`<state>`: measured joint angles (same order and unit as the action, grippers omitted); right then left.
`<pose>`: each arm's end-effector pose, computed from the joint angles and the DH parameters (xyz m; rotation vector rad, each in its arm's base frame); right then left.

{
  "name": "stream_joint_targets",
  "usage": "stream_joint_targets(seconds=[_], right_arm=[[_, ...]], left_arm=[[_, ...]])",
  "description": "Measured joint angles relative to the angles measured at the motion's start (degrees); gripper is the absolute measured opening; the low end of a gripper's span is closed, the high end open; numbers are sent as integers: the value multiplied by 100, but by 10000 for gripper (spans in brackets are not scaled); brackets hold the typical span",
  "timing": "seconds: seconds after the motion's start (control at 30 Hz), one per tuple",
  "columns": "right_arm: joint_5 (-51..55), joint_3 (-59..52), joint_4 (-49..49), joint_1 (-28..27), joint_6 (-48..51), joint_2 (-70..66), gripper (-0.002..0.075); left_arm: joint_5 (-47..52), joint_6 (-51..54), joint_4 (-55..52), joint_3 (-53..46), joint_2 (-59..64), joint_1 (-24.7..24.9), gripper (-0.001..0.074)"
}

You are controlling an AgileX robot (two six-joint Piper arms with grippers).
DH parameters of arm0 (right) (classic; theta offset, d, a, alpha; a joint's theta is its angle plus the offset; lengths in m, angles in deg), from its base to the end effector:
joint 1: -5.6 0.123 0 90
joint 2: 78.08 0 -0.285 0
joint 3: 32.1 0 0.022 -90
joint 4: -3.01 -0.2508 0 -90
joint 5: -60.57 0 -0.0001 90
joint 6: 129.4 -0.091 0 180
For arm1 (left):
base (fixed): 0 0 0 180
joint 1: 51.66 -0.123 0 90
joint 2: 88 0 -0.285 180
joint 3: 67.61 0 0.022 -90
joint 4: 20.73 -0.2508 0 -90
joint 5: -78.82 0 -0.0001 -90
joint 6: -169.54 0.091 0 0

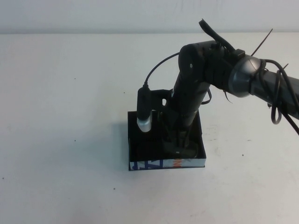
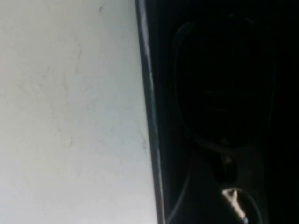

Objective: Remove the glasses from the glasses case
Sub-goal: Pick up the glasses from the glasses case

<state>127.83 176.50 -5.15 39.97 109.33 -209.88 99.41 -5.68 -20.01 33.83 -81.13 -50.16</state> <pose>0.3683 0.2663 0.2107 -2.0942 2.0735 0.1442 0.0527 -0.0018 0.1738 0.0936 1.8481 0.0276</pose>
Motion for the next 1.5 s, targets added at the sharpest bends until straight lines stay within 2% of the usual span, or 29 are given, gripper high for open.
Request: stream_joint_targets(seconds=[0.3,0.73,1.07,1.17,1.37,1.5], right_arm=[[208,-24,-51,45,0,43,295],[-84,-24,22,55,0,10,290],[-94,-34,22,55,-95,-150,324],[-85,-34,22,55,-95,-150,281],[-81,-34,22,63,-131,-126,68],[-69,-34,110,67,-345,76,47]], left_arm=[[0,0,0,0,0,0,-5],[0,0,0,0,0,0,-5],[0,0,0,0,0,0,-5],[0,0,0,0,0,0,-5],[0,0,0,0,0,0,-5],[0,0,0,0,0,0,-5]])
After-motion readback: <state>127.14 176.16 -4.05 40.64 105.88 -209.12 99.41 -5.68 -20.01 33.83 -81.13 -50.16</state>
